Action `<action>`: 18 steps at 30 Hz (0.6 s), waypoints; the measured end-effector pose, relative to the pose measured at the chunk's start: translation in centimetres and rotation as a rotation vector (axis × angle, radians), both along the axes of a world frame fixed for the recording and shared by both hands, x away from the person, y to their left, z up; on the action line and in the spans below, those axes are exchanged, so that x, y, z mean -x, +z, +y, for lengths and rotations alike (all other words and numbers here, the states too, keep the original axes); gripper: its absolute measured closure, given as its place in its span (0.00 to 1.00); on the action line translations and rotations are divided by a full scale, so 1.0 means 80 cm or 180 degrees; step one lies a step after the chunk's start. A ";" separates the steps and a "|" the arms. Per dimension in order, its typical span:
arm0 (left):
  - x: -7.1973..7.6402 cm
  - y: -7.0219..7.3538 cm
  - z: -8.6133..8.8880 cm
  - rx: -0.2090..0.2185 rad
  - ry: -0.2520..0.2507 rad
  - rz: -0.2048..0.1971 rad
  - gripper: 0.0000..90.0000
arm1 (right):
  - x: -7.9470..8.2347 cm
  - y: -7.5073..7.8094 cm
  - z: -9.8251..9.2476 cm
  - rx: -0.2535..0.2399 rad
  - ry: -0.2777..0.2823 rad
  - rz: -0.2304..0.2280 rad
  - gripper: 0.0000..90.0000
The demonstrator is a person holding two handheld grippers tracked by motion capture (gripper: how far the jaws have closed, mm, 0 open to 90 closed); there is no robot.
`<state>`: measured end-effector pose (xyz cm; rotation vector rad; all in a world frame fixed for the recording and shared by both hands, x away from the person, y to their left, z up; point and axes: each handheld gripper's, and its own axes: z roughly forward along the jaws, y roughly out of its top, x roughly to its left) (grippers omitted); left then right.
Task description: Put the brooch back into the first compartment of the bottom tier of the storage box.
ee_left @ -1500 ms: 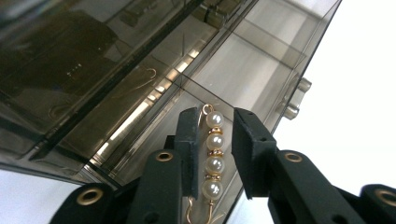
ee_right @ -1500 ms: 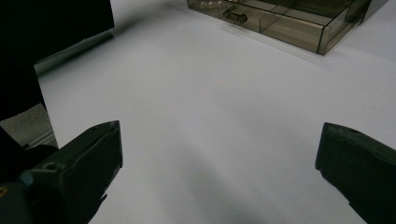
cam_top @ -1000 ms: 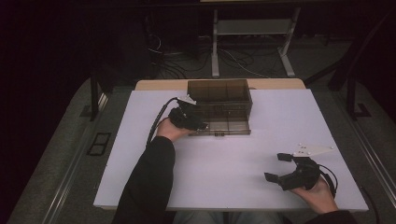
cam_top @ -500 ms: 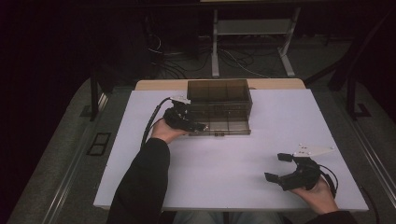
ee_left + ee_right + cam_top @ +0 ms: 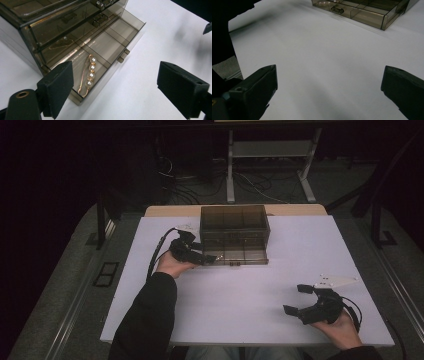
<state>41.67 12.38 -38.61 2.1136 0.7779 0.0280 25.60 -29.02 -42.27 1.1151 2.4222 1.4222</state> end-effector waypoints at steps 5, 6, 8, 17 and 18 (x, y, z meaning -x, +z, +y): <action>0.007 0.000 0.005 -0.0006 0.0040 0.0018 0.09 | 0.000 0.000 0.000 0.0007 -0.0001 -0.0001 0.00; 0.008 0.000 0.006 -0.0008 0.0039 0.0015 0.08 | 0.000 0.000 0.000 0.0004 -0.0003 -0.0002 0.00; 0.011 0.000 0.006 -0.0001 0.0058 0.0010 0.06 | 0.000 0.000 0.000 0.0003 -0.0002 -0.0003 0.00; 0.029 -0.001 0.009 0.0008 0.0116 -0.0105 0.00 | 0.000 0.000 0.000 0.0006 -0.0001 -0.0005 0.00; 0.031 -0.001 0.010 -0.0002 0.0111 -0.0105 0.00 | 0.000 0.000 0.000 0.0005 -0.0002 -0.0005 0.00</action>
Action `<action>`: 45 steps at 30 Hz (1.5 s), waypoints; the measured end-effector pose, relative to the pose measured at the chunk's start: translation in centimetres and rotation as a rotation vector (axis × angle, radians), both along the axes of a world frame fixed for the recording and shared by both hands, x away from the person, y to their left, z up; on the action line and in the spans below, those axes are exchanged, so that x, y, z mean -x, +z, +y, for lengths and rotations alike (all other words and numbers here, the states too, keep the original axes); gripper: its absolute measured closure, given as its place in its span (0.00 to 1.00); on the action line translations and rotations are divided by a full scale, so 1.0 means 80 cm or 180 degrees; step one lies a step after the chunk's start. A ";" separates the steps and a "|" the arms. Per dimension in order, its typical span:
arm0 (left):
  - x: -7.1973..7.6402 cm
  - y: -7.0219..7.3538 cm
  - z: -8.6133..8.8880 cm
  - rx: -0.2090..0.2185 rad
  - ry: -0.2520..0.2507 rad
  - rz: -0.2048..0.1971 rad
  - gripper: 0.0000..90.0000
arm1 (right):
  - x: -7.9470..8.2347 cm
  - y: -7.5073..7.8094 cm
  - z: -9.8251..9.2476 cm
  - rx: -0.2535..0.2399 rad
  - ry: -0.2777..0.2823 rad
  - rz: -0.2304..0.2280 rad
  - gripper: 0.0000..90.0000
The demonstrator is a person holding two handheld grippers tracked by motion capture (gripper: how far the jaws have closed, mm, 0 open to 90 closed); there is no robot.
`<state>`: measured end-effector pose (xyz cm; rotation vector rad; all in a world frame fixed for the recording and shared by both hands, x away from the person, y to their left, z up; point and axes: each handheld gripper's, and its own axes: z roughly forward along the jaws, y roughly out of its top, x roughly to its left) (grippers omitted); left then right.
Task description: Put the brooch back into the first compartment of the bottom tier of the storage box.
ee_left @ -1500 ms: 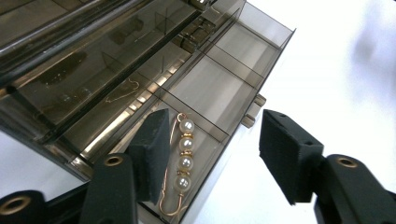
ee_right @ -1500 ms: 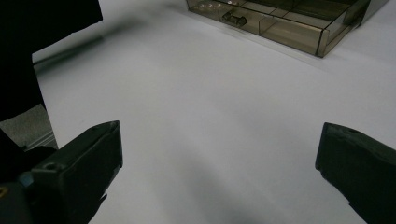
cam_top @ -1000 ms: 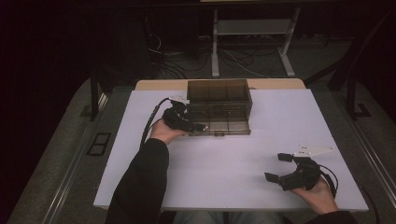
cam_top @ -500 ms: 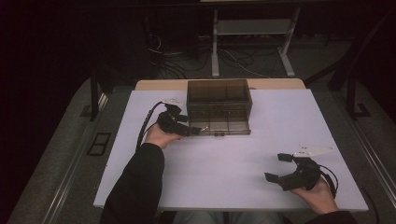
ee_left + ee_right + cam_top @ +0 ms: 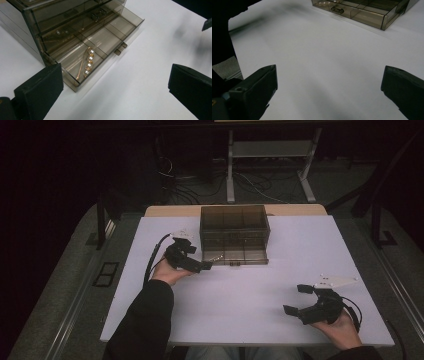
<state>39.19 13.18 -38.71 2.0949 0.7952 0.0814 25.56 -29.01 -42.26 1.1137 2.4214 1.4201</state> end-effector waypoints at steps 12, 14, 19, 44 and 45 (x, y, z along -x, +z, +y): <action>0.024 0.000 0.007 0.0029 0.0009 -0.0048 0.00 | 0.000 0.000 0.000 -0.0005 -0.0008 0.0014 0.00; 0.029 0.001 0.008 0.0013 0.0001 -0.0061 0.00 | 0.001 0.000 0.000 -0.0008 -0.0010 0.0013 0.00; 0.040 0.002 0.011 -0.0003 -0.0004 -0.0086 0.00 | 0.001 0.000 0.000 -0.0006 -0.0010 0.0017 0.00; 0.081 -0.001 0.023 0.0103 0.0038 -0.0185 0.00 | 0.001 0.000 0.000 -0.0002 -0.0010 0.0010 0.00; 0.082 -0.002 0.024 0.0112 0.0047 -0.0186 0.00 | 0.001 0.000 0.000 -0.0002 -0.0010 0.0011 0.00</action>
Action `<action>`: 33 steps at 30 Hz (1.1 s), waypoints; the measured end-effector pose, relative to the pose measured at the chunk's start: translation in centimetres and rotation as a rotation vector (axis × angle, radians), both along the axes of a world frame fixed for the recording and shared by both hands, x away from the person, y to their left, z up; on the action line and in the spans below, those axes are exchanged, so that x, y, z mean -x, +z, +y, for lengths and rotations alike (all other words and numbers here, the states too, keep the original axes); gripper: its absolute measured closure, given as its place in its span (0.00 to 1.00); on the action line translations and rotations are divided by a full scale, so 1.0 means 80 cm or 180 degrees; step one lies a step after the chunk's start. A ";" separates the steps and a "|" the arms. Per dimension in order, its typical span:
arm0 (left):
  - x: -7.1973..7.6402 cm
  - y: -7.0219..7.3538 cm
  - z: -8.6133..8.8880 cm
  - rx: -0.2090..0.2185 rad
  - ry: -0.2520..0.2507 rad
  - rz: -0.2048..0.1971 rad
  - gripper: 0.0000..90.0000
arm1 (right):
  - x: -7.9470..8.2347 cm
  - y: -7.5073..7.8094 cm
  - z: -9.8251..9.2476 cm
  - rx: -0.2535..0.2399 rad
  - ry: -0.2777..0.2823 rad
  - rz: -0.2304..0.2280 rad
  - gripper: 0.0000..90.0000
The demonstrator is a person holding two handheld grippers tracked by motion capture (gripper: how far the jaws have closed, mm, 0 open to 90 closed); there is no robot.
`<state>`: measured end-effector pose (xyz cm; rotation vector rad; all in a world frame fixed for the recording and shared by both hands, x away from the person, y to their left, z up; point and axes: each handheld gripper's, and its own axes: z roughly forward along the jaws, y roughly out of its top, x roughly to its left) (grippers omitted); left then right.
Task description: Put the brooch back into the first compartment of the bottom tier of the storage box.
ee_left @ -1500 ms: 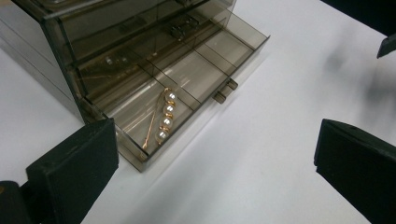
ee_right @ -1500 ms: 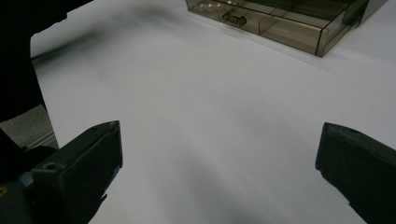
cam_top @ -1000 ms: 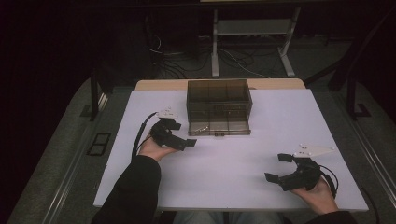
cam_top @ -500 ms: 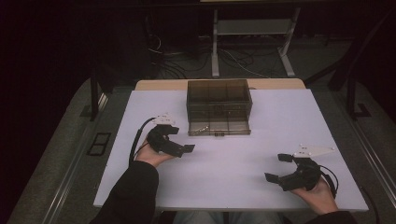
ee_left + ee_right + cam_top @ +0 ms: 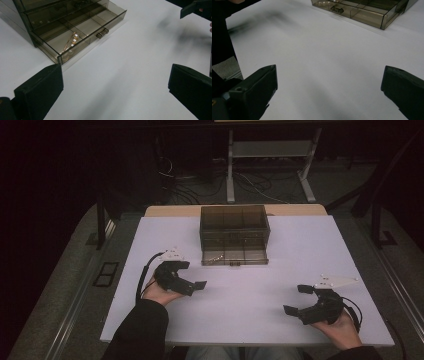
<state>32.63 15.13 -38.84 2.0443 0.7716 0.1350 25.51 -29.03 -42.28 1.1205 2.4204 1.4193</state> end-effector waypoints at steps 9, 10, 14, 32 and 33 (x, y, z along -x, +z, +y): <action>0.016 -0.012 0.009 0.0051 0.0037 0.0001 0.00 | 0.000 -0.001 0.000 0.0013 0.0008 0.0004 0.00; 0.018 -0.014 0.010 0.0061 0.0051 0.0017 0.00 | 0.000 -0.001 0.000 0.0012 0.0009 0.0005 0.00; 0.024 -0.019 0.013 0.0114 0.0077 0.0003 0.00 | 0.000 -0.001 0.001 0.0014 0.0011 0.0013 0.00; 0.050 -0.039 0.017 0.0211 0.0097 -0.0154 0.00 | 0.000 -0.002 0.001 -0.0005 0.0003 0.0042 0.00; 0.051 -0.039 0.017 0.0223 0.0104 -0.0159 0.00 | 0.000 -0.002 0.001 -0.0007 0.0000 0.0041 0.00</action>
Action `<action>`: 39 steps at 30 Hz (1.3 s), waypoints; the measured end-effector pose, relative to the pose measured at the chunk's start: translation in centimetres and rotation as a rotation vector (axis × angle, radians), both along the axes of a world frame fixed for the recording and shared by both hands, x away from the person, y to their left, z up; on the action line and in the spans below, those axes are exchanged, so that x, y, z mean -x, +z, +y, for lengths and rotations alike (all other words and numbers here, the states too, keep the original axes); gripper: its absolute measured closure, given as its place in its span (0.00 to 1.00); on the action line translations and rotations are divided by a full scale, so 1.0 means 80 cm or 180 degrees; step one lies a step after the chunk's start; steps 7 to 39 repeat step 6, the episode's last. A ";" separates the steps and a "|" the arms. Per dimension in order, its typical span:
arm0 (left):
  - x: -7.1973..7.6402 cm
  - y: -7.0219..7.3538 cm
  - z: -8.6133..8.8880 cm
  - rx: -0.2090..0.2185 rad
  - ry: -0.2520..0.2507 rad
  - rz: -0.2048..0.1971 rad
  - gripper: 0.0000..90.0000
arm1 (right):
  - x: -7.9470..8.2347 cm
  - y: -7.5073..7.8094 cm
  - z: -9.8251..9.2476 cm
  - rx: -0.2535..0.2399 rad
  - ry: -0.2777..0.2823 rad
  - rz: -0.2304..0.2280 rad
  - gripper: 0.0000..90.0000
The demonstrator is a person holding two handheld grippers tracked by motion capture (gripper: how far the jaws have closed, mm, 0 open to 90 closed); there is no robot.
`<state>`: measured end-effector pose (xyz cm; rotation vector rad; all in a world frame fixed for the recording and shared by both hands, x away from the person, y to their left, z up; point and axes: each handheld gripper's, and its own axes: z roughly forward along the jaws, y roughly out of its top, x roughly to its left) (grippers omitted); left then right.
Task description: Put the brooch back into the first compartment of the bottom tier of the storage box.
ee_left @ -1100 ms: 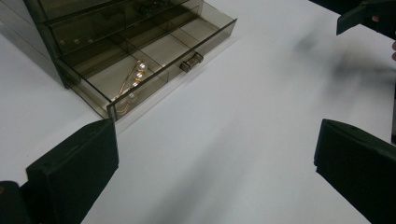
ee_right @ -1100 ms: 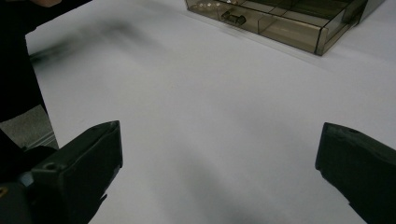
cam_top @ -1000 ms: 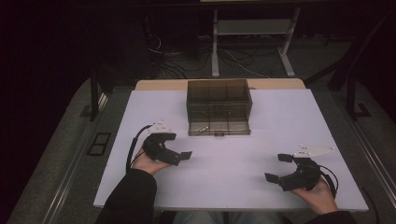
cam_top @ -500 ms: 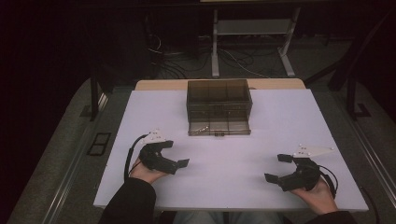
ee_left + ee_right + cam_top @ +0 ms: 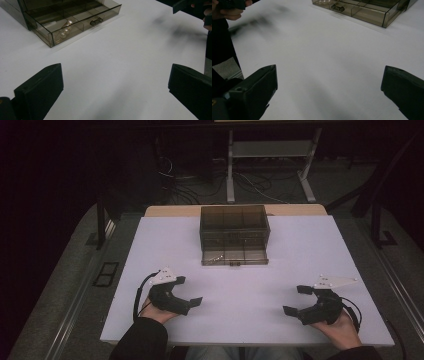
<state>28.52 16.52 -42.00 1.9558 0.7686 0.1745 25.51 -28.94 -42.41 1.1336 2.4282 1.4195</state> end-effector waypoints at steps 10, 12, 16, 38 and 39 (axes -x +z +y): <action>0.004 -0.003 0.005 0.0034 0.0027 -0.0004 0.00 | 0.000 0.000 -0.001 -0.0016 -0.0011 -0.0013 0.00; 0.004 -0.003 0.005 0.0034 0.0027 -0.0004 0.00 | 0.000 0.000 -0.001 -0.0016 -0.0011 -0.0013 0.00; 0.004 -0.003 0.005 0.0034 0.0027 -0.0004 0.00 | 0.000 0.000 -0.001 -0.0016 -0.0011 -0.0013 0.00; 0.004 -0.003 0.005 0.0034 0.0027 -0.0004 0.00 | 0.000 0.000 -0.001 -0.0016 -0.0011 -0.0013 0.00; 0.004 -0.003 0.005 0.0034 0.0027 -0.0004 0.00 | 0.000 0.000 -0.001 -0.0016 -0.0011 -0.0013 0.00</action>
